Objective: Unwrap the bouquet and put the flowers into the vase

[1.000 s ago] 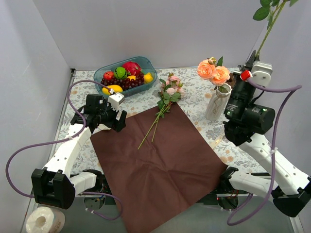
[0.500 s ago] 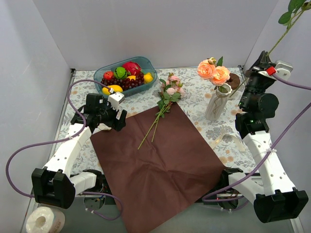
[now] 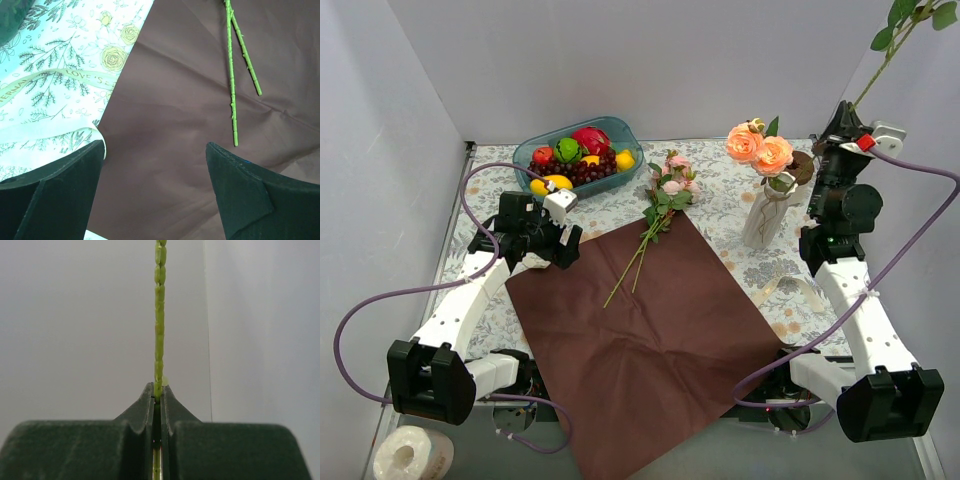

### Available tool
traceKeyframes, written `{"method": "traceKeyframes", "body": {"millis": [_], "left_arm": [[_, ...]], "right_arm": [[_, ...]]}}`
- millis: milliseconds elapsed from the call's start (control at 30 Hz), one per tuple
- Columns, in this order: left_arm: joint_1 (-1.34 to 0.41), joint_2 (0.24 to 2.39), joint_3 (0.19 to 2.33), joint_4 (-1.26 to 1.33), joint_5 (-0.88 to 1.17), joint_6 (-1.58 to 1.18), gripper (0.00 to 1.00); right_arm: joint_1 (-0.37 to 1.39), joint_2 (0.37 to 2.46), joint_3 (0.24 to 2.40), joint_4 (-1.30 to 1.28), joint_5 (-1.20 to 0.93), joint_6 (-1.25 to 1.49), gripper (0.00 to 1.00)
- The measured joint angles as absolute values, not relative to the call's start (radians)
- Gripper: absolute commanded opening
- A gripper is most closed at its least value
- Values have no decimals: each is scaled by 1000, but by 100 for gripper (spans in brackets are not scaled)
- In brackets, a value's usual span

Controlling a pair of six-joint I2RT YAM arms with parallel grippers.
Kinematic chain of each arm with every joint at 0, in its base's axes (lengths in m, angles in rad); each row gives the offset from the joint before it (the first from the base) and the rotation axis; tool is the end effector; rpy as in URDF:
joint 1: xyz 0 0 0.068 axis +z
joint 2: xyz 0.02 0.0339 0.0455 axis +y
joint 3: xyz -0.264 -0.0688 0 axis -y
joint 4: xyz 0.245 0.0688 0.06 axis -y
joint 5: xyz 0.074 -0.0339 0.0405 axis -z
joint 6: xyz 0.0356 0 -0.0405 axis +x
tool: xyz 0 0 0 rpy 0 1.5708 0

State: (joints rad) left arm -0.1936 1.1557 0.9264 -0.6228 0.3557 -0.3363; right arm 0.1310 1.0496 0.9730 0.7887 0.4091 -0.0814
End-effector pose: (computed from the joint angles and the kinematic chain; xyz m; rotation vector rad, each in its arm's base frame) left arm 0.2297 -0.0577 0.2770 -0.0097 2.4627 -0.6680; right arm 0.2181 0.0145 0.4532 0.2914 0.8817 -0.1296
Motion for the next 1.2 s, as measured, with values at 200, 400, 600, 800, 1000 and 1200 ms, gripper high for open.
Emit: {"method": "traceKeyframes", "body": {"millis": [200,400,600,800,1000,1200], "left_arm": [[-194,1156,924,-620,356,-332,82],[-193,1151,915,-619,355,-325,82],[-193,1147,888,-621,355,-318,82],[-192,1139,871,-623,356,-315,82],[-191,1137,870,-622,356,-313,82],[-191,1137,868,-620,356,-313,82]], "right_arm": [[126,1061,950,828,401,-81,1],[125,1086,951,855,397,-80,1],[125,1099,962,857,397,-81,1],[125,1106,997,860,393,-85,1],[125,1110,1033,863,388,-85,1],[125,1113,1024,870,386,-84,1]]}}
